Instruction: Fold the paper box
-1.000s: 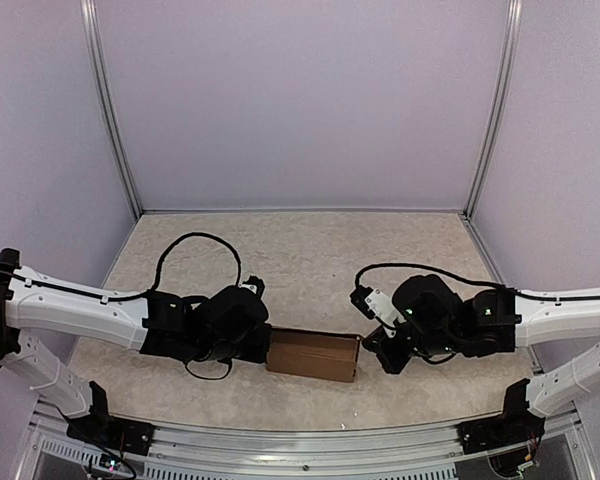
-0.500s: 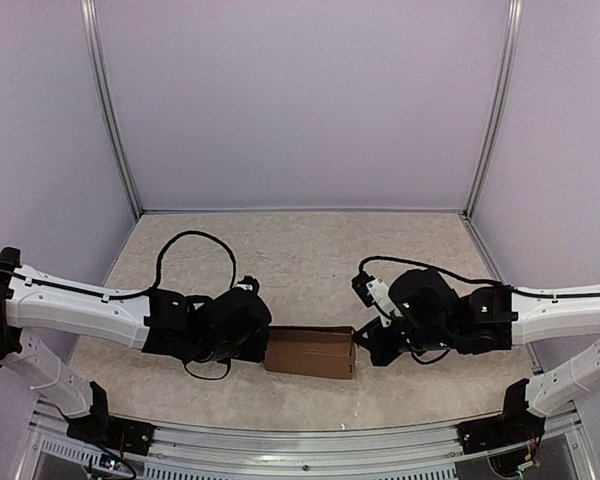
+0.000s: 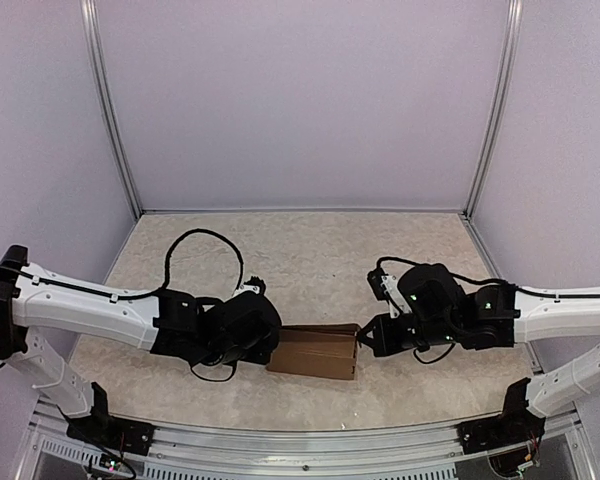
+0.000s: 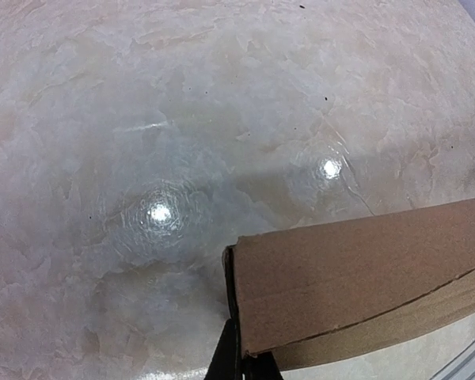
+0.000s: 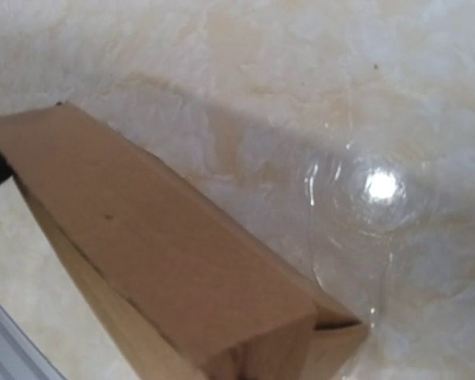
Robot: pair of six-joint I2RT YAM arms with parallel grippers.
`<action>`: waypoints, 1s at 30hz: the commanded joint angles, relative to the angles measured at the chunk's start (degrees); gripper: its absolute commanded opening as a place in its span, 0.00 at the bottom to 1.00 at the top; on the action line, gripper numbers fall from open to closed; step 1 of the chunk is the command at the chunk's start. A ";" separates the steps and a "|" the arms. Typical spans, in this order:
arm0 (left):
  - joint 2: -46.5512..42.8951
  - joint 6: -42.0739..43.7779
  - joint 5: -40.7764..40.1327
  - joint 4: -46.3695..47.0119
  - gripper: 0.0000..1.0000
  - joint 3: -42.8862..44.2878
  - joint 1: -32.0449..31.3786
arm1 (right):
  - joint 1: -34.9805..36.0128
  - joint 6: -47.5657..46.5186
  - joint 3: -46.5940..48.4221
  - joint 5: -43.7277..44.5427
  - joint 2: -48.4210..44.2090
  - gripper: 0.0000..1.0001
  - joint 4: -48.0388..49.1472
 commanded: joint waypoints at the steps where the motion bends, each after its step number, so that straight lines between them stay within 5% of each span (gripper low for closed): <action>1: 3.40 -0.66 0.45 -8.32 0.00 -0.65 -0.78 | -2.85 5.71 -2.15 -4.60 -1.53 0.00 1.33; 30: 7.09 -0.78 -0.67 -9.80 0.00 1.86 -1.94 | -9.39 23.47 -7.37 -17.39 0.88 0.00 13.31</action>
